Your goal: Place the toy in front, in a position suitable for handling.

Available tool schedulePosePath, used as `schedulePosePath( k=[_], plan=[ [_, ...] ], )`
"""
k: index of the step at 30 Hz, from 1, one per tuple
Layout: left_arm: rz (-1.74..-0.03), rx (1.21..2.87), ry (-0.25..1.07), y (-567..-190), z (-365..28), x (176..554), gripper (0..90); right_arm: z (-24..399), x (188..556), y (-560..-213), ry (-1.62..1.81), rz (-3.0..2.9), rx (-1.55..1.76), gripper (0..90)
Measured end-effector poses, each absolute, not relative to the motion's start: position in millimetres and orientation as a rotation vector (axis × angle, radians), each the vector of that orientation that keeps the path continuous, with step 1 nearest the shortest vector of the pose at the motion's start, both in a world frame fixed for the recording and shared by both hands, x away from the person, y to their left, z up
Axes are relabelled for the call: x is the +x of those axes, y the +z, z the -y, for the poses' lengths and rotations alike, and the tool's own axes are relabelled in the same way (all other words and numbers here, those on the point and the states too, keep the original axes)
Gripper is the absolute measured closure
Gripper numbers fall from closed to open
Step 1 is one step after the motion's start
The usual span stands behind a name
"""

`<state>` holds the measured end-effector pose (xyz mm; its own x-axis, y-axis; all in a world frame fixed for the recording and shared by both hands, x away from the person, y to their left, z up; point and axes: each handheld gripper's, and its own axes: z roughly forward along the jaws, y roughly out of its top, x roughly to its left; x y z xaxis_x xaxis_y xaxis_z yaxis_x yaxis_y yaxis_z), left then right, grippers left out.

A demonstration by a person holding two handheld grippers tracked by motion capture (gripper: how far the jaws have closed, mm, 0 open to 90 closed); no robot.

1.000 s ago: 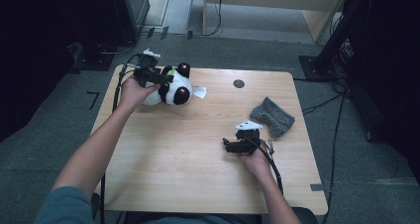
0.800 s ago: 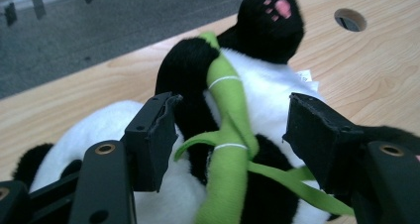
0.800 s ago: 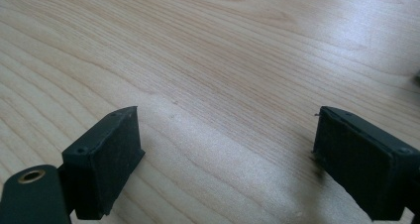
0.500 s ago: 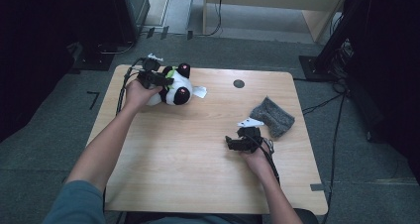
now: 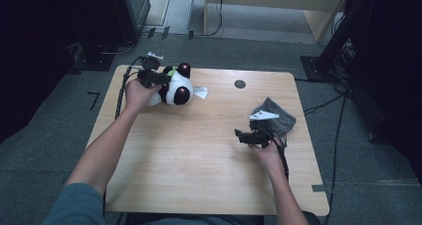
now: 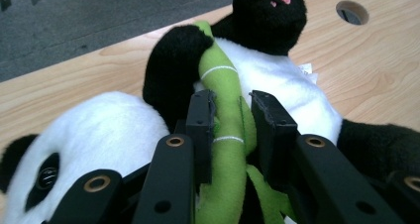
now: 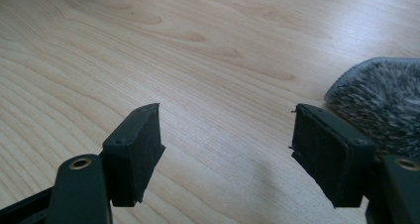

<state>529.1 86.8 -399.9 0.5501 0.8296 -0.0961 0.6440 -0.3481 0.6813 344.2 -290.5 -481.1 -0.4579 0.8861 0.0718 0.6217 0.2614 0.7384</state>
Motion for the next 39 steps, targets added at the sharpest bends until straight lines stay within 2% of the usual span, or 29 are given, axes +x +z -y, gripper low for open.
schedulePosePath(
  k=[15, 18, 39],
  plan=[
    [-1.057, 2.138, 0.316, -356.4, -68.2, 482.7, 76.6, 312.2, 341.1, -466.9, 1.038, -2.103, 1.370, 27.8],
    [-1.044, 2.105, 0.286, -352.7, -65.4, 469.4, 77.2, 316.3, 341.3, -465.1, 1.031, -2.092, 1.367, 28.1],
    [-0.940, 2.076, 0.131, -375.3, -42.5, 377.2, 78.2, 354.6, 345.5, -459.6, 0.974, -2.006, 1.384, 29.6]
  ],
)
